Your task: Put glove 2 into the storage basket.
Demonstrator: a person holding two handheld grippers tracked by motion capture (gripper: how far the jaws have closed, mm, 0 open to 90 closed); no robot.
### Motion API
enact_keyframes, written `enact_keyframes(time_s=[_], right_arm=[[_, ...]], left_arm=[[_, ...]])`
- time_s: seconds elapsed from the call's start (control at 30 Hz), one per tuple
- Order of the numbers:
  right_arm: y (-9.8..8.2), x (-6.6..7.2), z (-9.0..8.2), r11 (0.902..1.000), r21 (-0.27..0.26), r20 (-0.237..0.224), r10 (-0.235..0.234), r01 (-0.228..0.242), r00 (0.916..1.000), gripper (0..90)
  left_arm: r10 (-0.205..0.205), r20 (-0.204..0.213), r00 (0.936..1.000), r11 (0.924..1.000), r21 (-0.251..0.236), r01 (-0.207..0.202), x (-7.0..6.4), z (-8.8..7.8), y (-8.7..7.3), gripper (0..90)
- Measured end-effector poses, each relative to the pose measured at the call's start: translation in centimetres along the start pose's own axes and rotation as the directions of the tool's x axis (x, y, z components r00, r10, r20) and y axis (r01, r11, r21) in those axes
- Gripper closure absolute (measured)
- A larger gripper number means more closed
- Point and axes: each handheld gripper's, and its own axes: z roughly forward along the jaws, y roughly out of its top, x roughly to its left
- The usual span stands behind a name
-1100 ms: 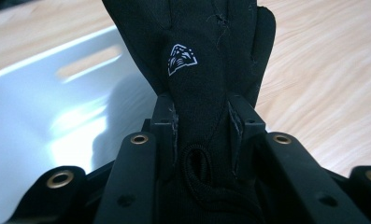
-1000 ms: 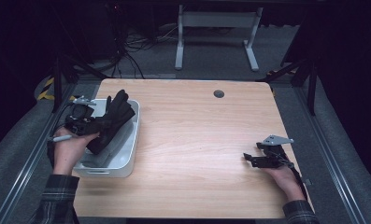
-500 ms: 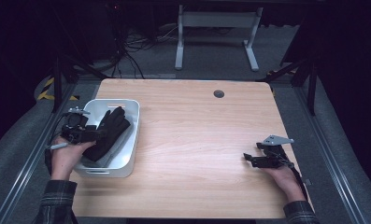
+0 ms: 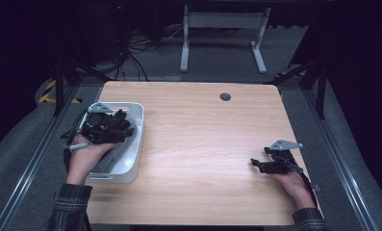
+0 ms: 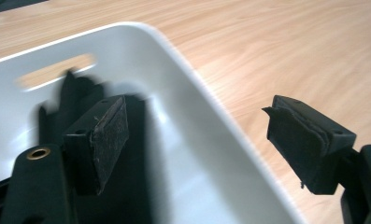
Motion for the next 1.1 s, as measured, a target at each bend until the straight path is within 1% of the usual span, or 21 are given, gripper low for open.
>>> enact_keyframes(time_s=[0.1, 0.2, 0.23, 0.3, 0.33, 0.47, 0.53, 0.6, 0.63, 0.7, 0.77, 0.8, 0.83, 0.9, 0.93, 0.97, 1.03, 1.07, 1.1], right_arm=[[0.0, 0.0, 0.0, 1.0000, 0.000, 0.000, -0.002, 0.002, 1.0000, 22.6], [0.0, 0.1, 0.0, 1.0000, 0.001, 0.003, -0.002, 0.002, 1.0000, 22.0], [0.0, 0.1, 0.0, 1.0000, 0.001, 0.003, -0.002, 0.002, 1.0000, 21.9], [0.0, 0.1, 0.0, 1.0000, 0.001, 0.001, -0.002, 0.002, 1.0000, 21.8], [0.0, 0.1, 0.0, 1.0000, 0.001, 0.001, -0.003, 0.003, 1.0000, 21.7], [0.0, 0.1, 0.0, 1.0000, 0.001, -0.002, -0.003, 0.003, 1.0000, 21.3], [0.0, 0.1, 0.0, 1.0000, 0.002, -0.002, -0.003, 0.003, 1.0000, 21.2], [0.0, 0.1, 0.0, 1.0000, 0.002, -0.001, -0.004, 0.004, 1.0000, 21.1], [0.0, 0.1, 0.0, 1.0000, 0.002, 0.000, -0.005, 0.005, 1.0000, 21.1], [0.0, 0.1, 0.0, 1.0000, 0.002, -0.001, -0.005, 0.005, 1.0000, 21.1], [0.0, 0.1, 0.0, 1.0000, 0.002, -0.001, -0.006, 0.006, 1.0000, 20.9], [0.0, 0.1, 0.0, 1.0000, 0.002, -0.001, -0.006, 0.006, 1.0000, 20.9], [0.0, 0.1, 0.0, 1.0000, 0.002, -0.001, -0.006, 0.006, 1.0000, 20.8], [0.0, 0.1, 0.0, 1.0000, 0.002, -0.001, -0.006, 0.007, 1.0000, 20.8], [0.0, 0.1, 0.0, 1.0000, 0.002, -0.001, -0.007, 0.007, 1.0000, 20.7], [0.0, 0.1, 0.0, 1.0000, 0.003, -0.001, -0.007, 0.007, 1.0000, 20.6], [0.0, 0.1, 0.0, 1.0000, 0.003, -0.002, -0.009, 0.009, 1.0000, 20.5], [0.0, 0.1, 0.0, 1.0000, 0.003, -0.003, -0.009, 0.009, 1.0000, 20.4], [0.0, 0.1, 0.0, 1.0000, 0.003, -0.003, -0.009, 0.009, 1.0000, 20.4]], left_arm=[[0.031, 0.047, 0.9984, 0.9995, -0.001, -0.031, -2.1, 1.4, 0.5, 20.8], [0.070, 0.086, 0.9938, 0.9975, -0.004, -0.070, -4.1, 2.8, 0.7, 20.8], [0.078, 0.099, 0.9921, 0.9970, -0.007, -0.077, -4.6, 3.2, 0.7, 20.8], [0.094, 0.128, 0.9873, 0.9955, -0.017, -0.093, -5.9, 4.1, 0.7, 20.9], [0.101, 0.135, 0.9856, 0.9949, -0.017, -0.100, -6.4, 4.4, 0.6, 20.9], [0.148, 0.182, 0.9721, 0.9887, -0.004, -0.150, -8.9, 6.5, 0.0, 20.9], [0.169, 0.190, 0.9671, 0.9849, 0.005, -0.173, -9.8, 7.3, -0.4, 20.9], [0.192, 0.201, 0.9606, 0.9803, 0.008, -0.197, -10.7, 8.3, -0.8, 20.9], [0.197, 0.199, 0.9599, 0.9788, 0.014, -0.204, -11.2, 8.7, -1.1, 20.9], [0.222, 0.197, 0.9549, 0.9724, 0.027, -0.232, -11.9, 9.6, -1.6, 20.9], [0.231, 0.199, 0.9524, 0.9695, 0.035, -0.243, -12.3, 10.3, -2.1, 20.3], [0.229, 0.200, 0.9526, 0.9693, 0.044, -0.242, -12.6, 10.9, -2.5, 20.3], [0.236, 0.201, 0.9507, 0.9667, 0.051, -0.251, -12.7, 11.3, -2.7, 20.2], [0.237, 0.197, 0.9514, 0.9631, 0.081, -0.257, -12.9, 12.2, -3.2, 19.4], [0.237, 0.200, 0.9508, 0.9620, 0.088, -0.258, -12.9, 12.7, -3.4, 18.8], [0.236, 0.195, 0.9520, 0.9610, 0.099, -0.258, -12.8, 13.2, -3.8, 18.5], [0.238, 0.190, 0.9523, 0.9580, 0.115, -0.263, -12.9, 14.1, -4.4, 16.6], [0.242, 0.191, 0.9511, 0.9541, 0.131, -0.269, -12.8, 14.4, -4.6, 16.0], [0.240, 0.194, 0.9512, 0.9521, 0.145, -0.269, -12.8, 14.7, -4.8, 15.9]])
